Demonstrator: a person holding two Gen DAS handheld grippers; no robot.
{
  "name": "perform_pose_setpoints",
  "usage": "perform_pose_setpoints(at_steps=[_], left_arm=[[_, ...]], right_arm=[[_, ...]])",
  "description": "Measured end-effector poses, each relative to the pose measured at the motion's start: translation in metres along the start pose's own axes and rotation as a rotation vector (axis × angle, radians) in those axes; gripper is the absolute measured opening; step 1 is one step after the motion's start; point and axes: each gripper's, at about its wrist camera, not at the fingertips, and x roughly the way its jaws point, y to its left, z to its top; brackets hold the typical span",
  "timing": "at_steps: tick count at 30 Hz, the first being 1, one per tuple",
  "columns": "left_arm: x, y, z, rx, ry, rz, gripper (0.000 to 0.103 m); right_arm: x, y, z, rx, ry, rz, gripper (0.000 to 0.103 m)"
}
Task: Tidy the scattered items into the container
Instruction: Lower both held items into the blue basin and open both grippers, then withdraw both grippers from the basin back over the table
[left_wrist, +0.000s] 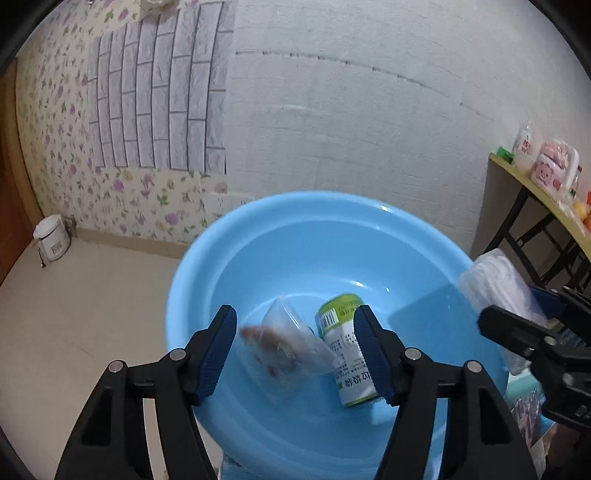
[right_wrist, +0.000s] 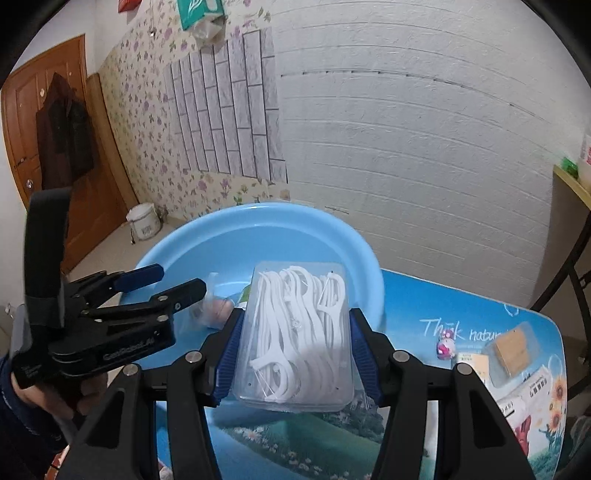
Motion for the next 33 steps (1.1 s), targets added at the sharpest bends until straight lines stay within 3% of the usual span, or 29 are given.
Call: perform_pose_setpoints(at_steps=[9,11,13,15,27,33], left_arm=[[-0.012,0.004,-0.005,0.022,-0.042,-0.049,0.085],[-0.012,0.007,-0.005,0.014,-0.058,-0.04,0.084],[-0.015,0.008,-0.005,0.005,-0.065,-0.054,0.086],[-0.018,0.007,-0.005,-0.002,-0.07,-0.069,0.09],[-0.03,-0.005,-0.009,-0.02,-0.068,-0.086,0.096],[-0.044,-0.028,-0.015,0.011,-0.07,-0.107,0.1]], right_arm=[[0.02,0.007,0.01,-0.01,0.027,0.002,0.058],[0.017,0.011,0.011,-0.022,0.01,-0.027,0.066],[0.012,0.012,0.012,-0.029,-0.02,-0.04,0.094],[0.007,0.009,0.011,-0.025,-0.04,-0.032,0.1],[-0.023,-0.021,-0.01,0.054,-0.034,-0.05,0.1],[-0.066,-0.054,-0.026,0.1,-0.114,-0.133,0.1]])
